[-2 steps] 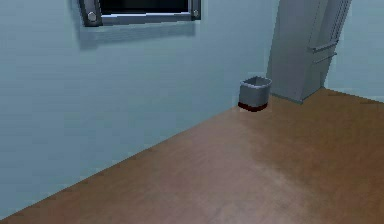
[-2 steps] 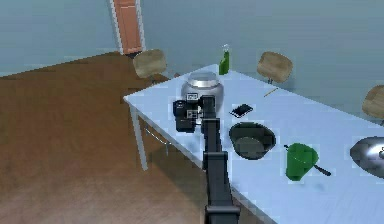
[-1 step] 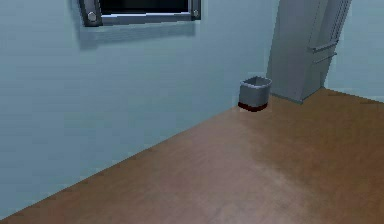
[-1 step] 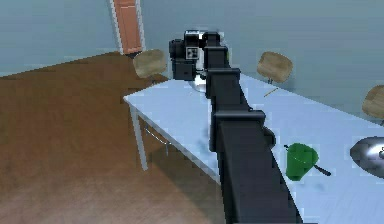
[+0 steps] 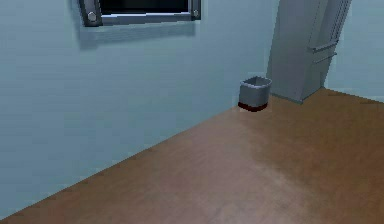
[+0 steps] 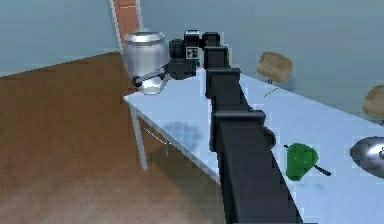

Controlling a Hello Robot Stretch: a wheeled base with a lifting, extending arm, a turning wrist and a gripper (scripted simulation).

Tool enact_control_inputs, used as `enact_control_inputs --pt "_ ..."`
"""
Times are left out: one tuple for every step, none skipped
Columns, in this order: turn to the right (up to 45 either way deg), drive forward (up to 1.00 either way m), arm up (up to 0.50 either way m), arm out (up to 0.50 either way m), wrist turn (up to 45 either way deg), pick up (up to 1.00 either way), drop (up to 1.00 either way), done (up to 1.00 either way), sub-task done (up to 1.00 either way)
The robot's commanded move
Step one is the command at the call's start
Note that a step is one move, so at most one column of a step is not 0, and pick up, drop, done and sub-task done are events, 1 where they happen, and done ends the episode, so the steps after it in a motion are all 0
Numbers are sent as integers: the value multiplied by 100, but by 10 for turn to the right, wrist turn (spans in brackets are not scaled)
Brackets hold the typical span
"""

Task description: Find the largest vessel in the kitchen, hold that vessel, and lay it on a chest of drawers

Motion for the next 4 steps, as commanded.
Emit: enact_control_inputs --pt "0 0 0 0 -450 0 0 0 0" --pt "0 0 0 0 -450 0 0 0 0" --pt "0 0 0 0 -30 0 0 0 0" --pt "0 0 0 -40 0 0 0 0 0"
